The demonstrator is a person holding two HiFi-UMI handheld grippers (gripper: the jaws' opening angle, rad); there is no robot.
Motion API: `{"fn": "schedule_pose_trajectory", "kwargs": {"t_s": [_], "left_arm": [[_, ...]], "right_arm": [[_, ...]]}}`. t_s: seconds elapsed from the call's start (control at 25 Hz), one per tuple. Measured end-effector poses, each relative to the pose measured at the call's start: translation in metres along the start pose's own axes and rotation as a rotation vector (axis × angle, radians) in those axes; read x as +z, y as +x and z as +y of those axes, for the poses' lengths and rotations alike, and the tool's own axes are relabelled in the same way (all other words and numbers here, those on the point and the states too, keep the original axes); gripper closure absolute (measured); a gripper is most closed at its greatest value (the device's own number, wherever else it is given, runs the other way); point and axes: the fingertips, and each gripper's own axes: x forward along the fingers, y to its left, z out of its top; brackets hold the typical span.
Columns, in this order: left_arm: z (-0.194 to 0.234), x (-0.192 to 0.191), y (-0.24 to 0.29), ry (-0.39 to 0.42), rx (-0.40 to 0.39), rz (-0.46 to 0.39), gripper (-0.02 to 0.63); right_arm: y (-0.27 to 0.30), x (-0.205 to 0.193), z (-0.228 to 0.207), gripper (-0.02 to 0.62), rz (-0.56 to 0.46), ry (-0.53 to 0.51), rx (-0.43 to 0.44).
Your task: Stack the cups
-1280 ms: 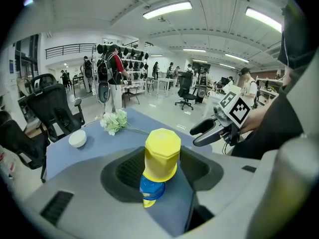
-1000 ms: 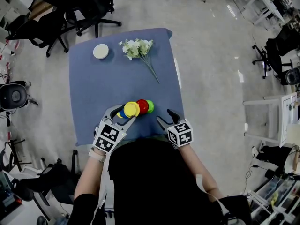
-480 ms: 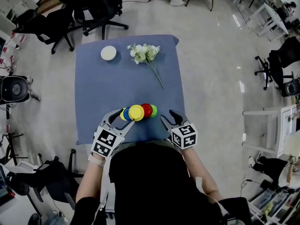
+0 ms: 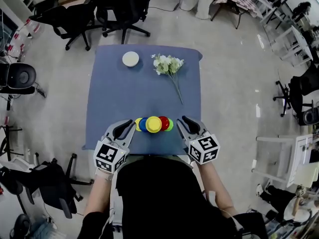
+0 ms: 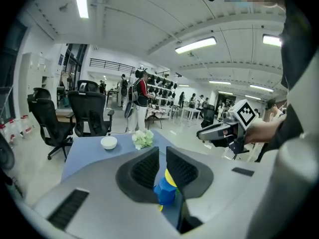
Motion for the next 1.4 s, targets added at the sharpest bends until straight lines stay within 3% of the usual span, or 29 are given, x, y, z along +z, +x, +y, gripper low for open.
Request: {"fn": "schedule_pose_trajectory", "kwargs": {"t_s": [0.12, 0.44, 0.64, 0.8, 1.08, 1.28, 1.4], "left_arm": [[0.005, 0.013, -0.010, -0.031, 0.006, -0.062, 0.592], [0.015, 0.033, -0.031, -0.088, 0.052, -0.136, 0.595], [0.023, 0.040, -0.044, 0.022, 0.139, -0.153, 0.595], [0.028, 0.055, -0.055, -0.011, 0.139, -0.228, 0.597], [0.023, 0.075, -0.067, 0.048, 0.131, -0.275, 0.598], [0.025, 0.088, -0.073, -0.011, 0.133, -0.337, 0.598], [0.026, 0.089, -0.074, -0.004, 0.130, -0.340, 0.597]], "right_arm": [[0.003, 0.023, 0.013, 0.505, -0.028, -0.047, 0.031], [0.008, 0.066, 0.047, 0.534, -0.089, -0.157, 0.113], [0.007, 0.092, 0.065, 0.537, -0.151, -0.194, 0.137], [0.004, 0.106, 0.078, 0.537, -0.173, -0.221, 0.153], [0.003, 0.112, 0.094, 0.537, -0.199, -0.250, 0.180], [0.004, 0.110, 0.099, 0.537, -0.195, -0.260, 0.189], [0.004, 0.106, 0.101, 0.540, -0.192, -0.267, 0.188]]}}
